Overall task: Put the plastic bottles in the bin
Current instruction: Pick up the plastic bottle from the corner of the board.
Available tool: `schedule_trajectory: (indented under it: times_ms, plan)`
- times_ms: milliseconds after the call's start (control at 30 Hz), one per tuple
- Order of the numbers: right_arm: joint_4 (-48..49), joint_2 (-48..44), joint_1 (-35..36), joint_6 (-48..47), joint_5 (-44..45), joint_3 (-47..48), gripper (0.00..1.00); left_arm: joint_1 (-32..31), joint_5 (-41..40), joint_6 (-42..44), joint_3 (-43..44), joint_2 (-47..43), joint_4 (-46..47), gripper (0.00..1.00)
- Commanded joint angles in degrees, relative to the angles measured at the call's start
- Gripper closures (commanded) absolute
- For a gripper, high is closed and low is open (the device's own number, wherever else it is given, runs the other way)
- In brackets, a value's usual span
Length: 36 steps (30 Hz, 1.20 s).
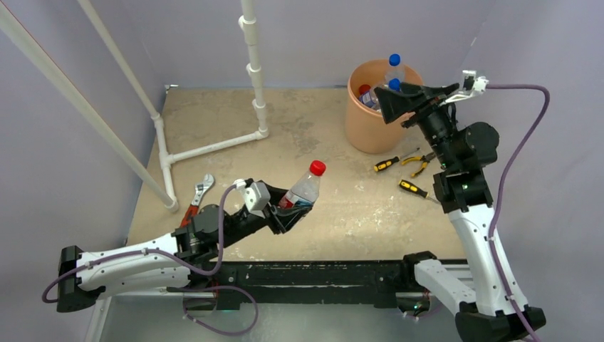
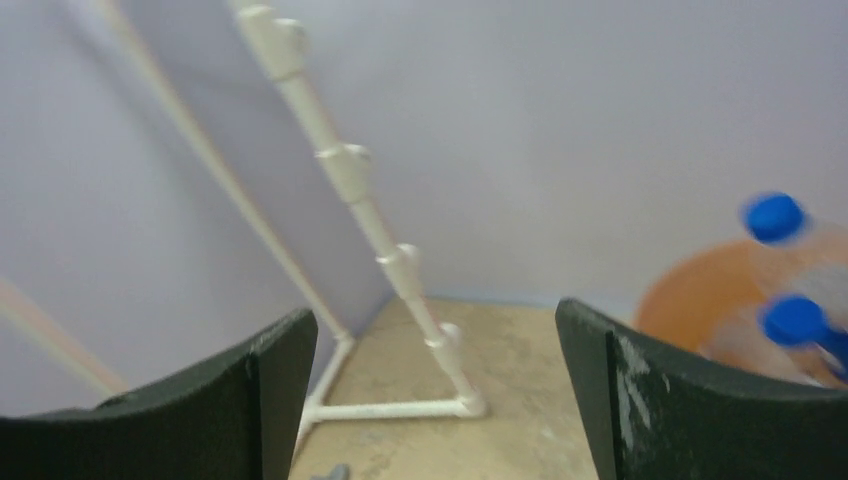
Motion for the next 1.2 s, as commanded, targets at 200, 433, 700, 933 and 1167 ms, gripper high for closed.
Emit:
schedule_trajectory:
  times_ms: [200,433,700,933,1167]
  plan:
    - [5.0,1.3,13.7,-0.2,-26.2,-3.1,0.07,0.2,-7.3,-8.1,-4.2,2.0,19.9,0.74]
    - [10.4,-1.9,18.3,1.7,-25.4,-9.5,0.07,0.2,-9.4,-10.3,-5.7,1.2,23.2,0.74]
    - [14.0,-3.5,23.8,4.1,-21.7,-12.2,0.09,0.2,-9.5,-10.6,-6.6,1.7,23.4,0.75]
    - [10.9,1.8,27.9,3.4,-20.4,-7.4,0.1,0.2,-6.9,-8.5,-5.0,3.3,21.3,0.75]
    - [12.6,5.5,30.4,4.6,-19.6,-5.9,0.15,0.2,-5.8,-7.7,-4.5,3.2,20.2,0.75]
